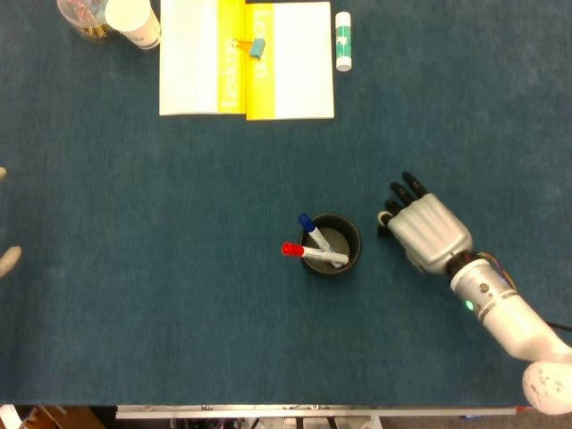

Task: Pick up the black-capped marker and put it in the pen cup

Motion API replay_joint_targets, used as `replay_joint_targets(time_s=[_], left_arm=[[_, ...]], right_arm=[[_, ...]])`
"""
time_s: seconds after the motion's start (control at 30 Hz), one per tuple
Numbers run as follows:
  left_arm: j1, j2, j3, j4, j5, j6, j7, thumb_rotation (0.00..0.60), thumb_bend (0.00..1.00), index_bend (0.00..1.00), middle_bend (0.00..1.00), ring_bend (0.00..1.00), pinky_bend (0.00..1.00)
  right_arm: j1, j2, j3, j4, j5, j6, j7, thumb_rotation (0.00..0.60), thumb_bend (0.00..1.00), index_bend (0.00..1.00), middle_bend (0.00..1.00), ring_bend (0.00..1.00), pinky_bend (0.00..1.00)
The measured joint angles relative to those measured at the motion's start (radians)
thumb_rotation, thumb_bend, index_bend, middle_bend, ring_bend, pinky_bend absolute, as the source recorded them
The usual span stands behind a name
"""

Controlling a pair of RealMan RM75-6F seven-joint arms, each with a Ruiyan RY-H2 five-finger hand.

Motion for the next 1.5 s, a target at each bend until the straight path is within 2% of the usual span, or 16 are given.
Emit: replay_joint_targets(time_s=[0.2,0.47,0.7,1.37,1.5], left_arm=[[0.000,-0.001,0.000,0.008,-0.002,-0.005,-0.009,0.600,0.15,0.17,0.18,0.18,0.15],[0.000,0.002,0.000,0.013,0.004,-0.002,-0.020,0.600,0.15,0.17,0.18,0.18,0.15],[0.004,0.007,0.002,0.012,0.005,0.001,-0.034,0.600,0.15,0.17,0.18,0.18,0.15],[0.006,0.011,0.004,0.015,0.008,0.000,-0.036,0.600,0.15,0.17,0.18,0.18,0.15],[0.009,0.012,0.006,0.013,0.009,0.003,-0.037,0.600,0.15,0.17,0.18,0.18,0.15]], right_arm=[[0.004,0.010,-0.027,-0.026,-0.010,0.014,-0.010,0.600,0.25,0.36,0.29,0.10,0.03],[-0.010,-0.019,-0.027,0.028,-0.084,0.056,0.046,0.600,0.29,0.47,0.31,0.10,0.03],[-0.020,-0.063,-0.023,0.078,-0.120,0.079,0.056,0.600,0.29,0.47,0.31,0.10,0.03],[-0.016,-0.088,-0.028,0.088,-0.094,0.065,0.004,0.600,0.29,0.48,0.31,0.10,0.03],[-0.018,-0.091,-0.034,0.098,-0.096,0.066,-0.001,0.600,0.33,0.50,0.31,0.10,0.03]])
